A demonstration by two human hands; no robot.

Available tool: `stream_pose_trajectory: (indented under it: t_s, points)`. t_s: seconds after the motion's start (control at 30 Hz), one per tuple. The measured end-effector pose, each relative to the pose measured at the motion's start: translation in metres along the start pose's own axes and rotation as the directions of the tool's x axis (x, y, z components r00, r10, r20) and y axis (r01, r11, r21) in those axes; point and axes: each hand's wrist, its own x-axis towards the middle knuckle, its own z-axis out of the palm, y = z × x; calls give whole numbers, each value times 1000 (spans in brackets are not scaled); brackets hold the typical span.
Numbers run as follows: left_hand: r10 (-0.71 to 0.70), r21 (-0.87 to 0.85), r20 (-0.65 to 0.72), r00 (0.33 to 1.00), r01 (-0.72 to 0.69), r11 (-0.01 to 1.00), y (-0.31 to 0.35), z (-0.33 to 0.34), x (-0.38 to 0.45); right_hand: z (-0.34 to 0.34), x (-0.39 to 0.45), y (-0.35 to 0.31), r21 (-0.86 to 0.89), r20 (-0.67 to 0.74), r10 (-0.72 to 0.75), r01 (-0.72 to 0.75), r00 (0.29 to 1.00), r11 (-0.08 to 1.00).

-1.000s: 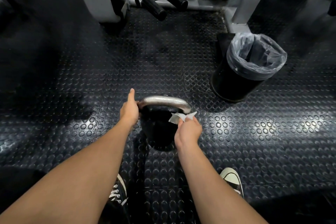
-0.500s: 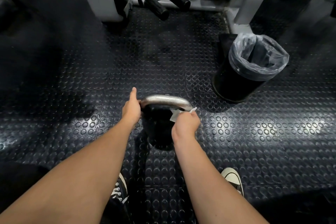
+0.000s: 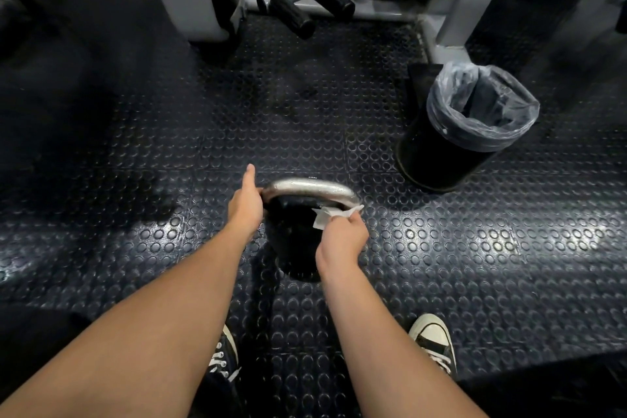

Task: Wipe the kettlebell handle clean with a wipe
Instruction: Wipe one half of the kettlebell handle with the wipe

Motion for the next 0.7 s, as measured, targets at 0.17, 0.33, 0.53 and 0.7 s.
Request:
stream_pose_trajectory:
  t_s: [0.17, 0.33, 0.53, 0.7]
  points:
    - [-21, 2, -15, 1000, 21, 1000, -4, -1, 7, 4, 5, -12, 25, -92, 53, -51, 994, 998]
    - [-38, -23, -26, 999, 37, 999, -8, 0, 15, 11, -3, -4, 5, -31, 13, -13, 999, 1000]
    - [-51, -42, -30, 998, 50, 998, -17, -2, 32, 7, 3, -21, 149, -64, 167, -156, 984, 976]
    - [-60, -45, -21, 998, 59, 997, -22, -2, 41, 10, -4, -14, 15, -105, 60, -58, 993, 998]
